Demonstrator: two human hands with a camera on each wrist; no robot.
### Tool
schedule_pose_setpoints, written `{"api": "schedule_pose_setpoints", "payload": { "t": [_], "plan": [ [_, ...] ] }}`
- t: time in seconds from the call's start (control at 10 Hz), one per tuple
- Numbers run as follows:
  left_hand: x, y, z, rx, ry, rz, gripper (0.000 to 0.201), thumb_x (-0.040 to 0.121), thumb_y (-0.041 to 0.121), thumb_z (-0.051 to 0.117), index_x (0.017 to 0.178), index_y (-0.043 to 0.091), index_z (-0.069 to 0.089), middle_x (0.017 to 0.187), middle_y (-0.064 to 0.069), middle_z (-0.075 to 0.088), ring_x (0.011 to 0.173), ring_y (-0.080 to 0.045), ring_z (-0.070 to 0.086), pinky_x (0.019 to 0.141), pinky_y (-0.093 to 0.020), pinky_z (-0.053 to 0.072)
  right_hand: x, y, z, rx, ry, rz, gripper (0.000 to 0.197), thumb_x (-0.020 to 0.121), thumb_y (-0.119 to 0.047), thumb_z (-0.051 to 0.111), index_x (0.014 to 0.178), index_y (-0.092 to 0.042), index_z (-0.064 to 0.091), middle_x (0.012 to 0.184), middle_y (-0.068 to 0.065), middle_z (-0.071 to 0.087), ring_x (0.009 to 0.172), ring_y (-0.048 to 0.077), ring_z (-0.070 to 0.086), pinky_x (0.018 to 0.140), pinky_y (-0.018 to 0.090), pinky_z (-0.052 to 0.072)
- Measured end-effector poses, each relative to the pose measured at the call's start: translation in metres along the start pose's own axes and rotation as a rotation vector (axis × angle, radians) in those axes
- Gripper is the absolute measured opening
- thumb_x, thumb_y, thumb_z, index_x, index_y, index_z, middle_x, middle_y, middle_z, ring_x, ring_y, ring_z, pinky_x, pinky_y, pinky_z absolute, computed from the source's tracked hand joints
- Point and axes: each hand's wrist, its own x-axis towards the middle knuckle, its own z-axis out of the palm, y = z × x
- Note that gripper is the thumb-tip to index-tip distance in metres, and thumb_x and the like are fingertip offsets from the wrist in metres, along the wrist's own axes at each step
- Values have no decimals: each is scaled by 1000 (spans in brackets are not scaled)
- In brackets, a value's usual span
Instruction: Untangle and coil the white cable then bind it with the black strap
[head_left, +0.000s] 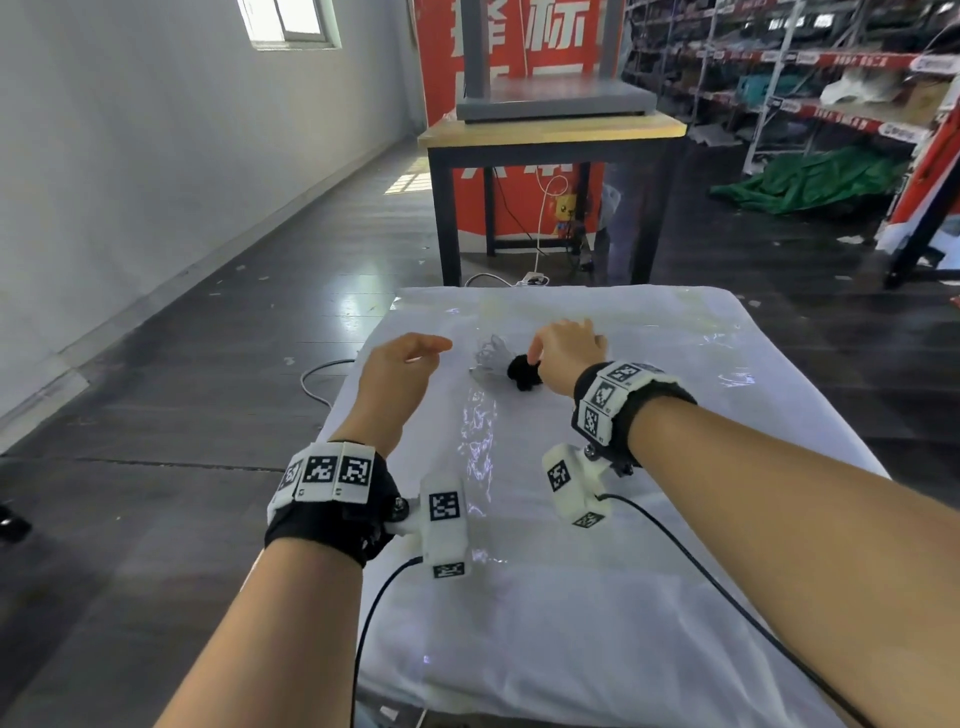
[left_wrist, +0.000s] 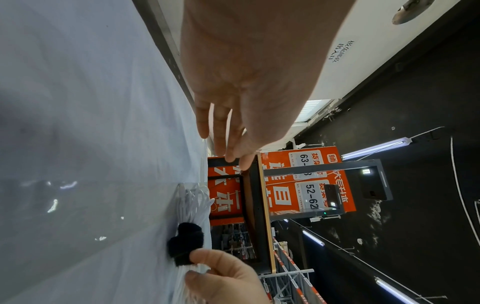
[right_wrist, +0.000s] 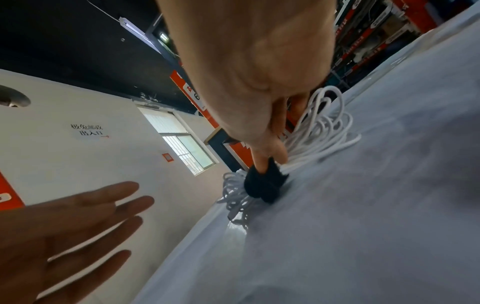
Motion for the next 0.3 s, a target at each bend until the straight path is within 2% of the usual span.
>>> {"api": "schedule_pose_setpoints", "payload": {
  "t": [0.1,0.2,0.3],
  "plan": [
    [3,-3,0,-29,-32,-25,28,90,3,51,95,23,70,103,3,66,96,-12,58,84,-22,43,4,5,0,40,-90,75,30,88,-5,50,106,-15,72,128,14,55,124,35,39,109,47,26],
    [5,-11,1,-48,-68,-46,30,90,1,49,91,24,69,99,0,66,98,-16,59,88,-28,44,-1,10,-2,188,-85,69,34,89,-4,48,101,-19,76,124,12,62,118,35,49,106,43,36],
    [7,-16,3,-60,-85,-73,32,89,0,49,91,25,68,96,2,66,96,-16,59,85,-27,44,-6,17,-8,327,29,78,41,86,-1,40,97,-21,74,127,11,60,122,35,43,104,42,37]
  ]
}}
